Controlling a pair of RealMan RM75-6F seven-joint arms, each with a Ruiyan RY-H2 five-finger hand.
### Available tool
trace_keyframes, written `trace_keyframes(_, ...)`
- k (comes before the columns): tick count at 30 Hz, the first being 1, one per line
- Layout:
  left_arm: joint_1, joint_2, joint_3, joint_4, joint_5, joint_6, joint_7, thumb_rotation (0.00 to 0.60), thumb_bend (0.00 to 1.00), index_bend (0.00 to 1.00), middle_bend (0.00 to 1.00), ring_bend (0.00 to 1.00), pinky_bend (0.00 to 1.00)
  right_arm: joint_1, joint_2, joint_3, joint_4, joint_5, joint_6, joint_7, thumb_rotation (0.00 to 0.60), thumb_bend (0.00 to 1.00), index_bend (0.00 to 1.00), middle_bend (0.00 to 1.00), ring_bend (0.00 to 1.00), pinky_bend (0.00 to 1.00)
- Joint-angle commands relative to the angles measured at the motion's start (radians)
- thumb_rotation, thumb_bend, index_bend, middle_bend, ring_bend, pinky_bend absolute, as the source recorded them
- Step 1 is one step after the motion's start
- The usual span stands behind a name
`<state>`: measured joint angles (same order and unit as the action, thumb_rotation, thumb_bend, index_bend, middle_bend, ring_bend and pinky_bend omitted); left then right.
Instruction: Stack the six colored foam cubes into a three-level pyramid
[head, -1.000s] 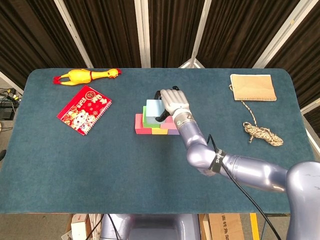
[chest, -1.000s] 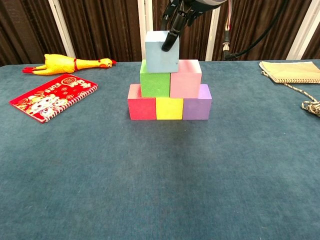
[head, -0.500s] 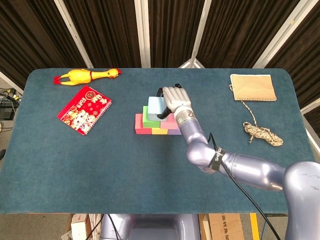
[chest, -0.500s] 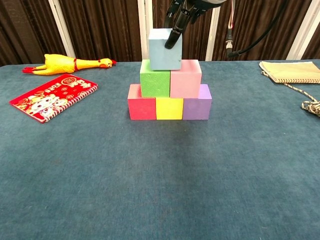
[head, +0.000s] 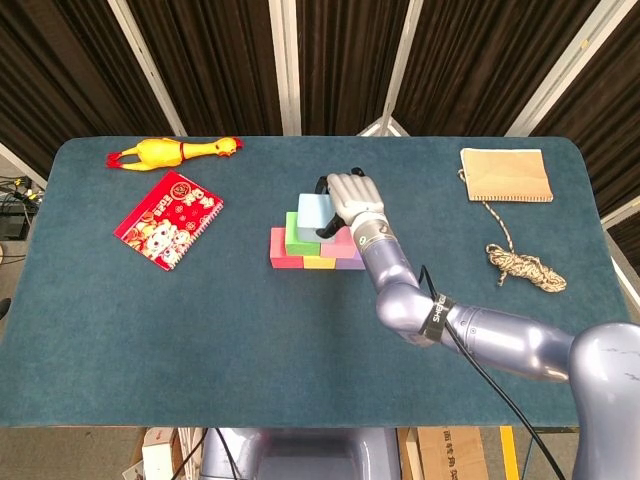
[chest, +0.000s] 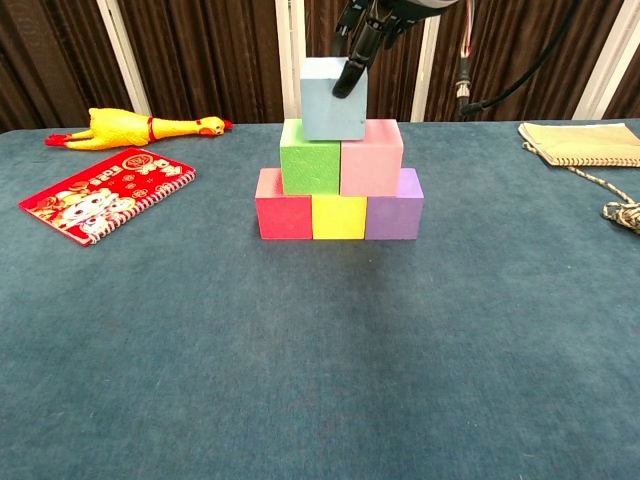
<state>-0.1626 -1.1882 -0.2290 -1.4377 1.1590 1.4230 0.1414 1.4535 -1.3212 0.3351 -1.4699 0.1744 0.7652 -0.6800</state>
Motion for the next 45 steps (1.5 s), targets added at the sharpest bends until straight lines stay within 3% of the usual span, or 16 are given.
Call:
trace_keyframes(1, 0.0, -0.001, 0.0, 0.001, 0.001, 0.002, -0.001, 0.6, 0.27, 0.1, 0.1, 0.0, 0.0, 0.002, 0.003, -0.002, -0.005, 0.0, 0.002, 0.003, 0.6, 0.37, 0.49, 0.44, 0.23, 0.0)
trace_keyframes(32, 0.001, -0.002, -0.002, 0.003, -0.001, 0.005, 0.001, 0.6, 0.27, 0.1, 0.1, 0.0, 0.0, 0.016, 0.002, -0.031, 0.005, 0.004, -0.016, 0.026, 0.6, 0.37, 0.49, 0.43, 0.22, 0.0)
trace_keyframes(45, 0.0, -0.003, -0.002, 0.004, -0.001, 0.004, 0.001, 0.6, 0.27, 0.1, 0.1, 0.0, 0.0, 0.026, 0.015, -0.047, -0.002, 0.014, -0.033, 0.029, 0.6, 0.37, 0.4, 0.36, 0.16, 0.0)
